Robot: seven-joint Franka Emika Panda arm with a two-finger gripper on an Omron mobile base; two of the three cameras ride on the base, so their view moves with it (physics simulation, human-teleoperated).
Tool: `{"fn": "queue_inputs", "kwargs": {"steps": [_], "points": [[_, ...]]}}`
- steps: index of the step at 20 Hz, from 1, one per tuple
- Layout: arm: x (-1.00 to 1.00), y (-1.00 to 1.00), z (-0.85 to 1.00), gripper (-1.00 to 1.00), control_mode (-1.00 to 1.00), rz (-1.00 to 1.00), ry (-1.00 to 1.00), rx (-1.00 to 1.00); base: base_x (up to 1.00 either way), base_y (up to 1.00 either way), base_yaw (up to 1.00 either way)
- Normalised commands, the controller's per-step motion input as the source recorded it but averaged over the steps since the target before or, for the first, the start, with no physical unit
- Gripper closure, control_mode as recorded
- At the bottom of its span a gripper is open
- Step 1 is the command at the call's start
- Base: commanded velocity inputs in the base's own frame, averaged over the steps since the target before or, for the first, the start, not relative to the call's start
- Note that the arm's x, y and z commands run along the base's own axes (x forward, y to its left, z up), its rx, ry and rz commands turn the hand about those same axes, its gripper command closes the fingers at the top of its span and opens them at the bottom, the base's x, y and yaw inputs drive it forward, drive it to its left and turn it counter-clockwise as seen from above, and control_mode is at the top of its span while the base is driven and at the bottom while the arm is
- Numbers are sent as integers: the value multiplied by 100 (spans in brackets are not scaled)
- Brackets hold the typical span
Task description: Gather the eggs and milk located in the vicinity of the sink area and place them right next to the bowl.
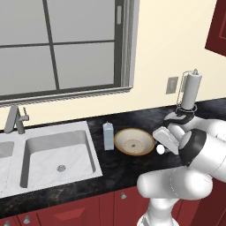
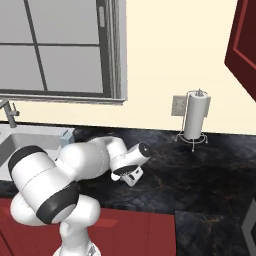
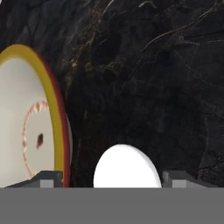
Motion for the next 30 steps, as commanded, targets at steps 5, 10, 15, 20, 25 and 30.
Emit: {"fn": "queue_inputs", "kwargs": {"steps": [5, 10, 15, 20, 25, 30], "points": [[-4, -4, 12, -100, -100, -6, 0, 0, 0, 0, 0], [-5, -6, 46, -100, -100, -11, 0, 0, 0, 0, 0], [-70, 9, 46, -100, -100, -6, 0, -2, 0, 0, 0], [-99, 80, 20, -100, -100, 0, 0, -21, 0, 0, 0], [-60, 100, 55, -100, -100, 0, 0, -34, 0, 0, 0], [-26, 100, 94, -100, -100, 0, 0, -36, 0, 0, 0]]}}
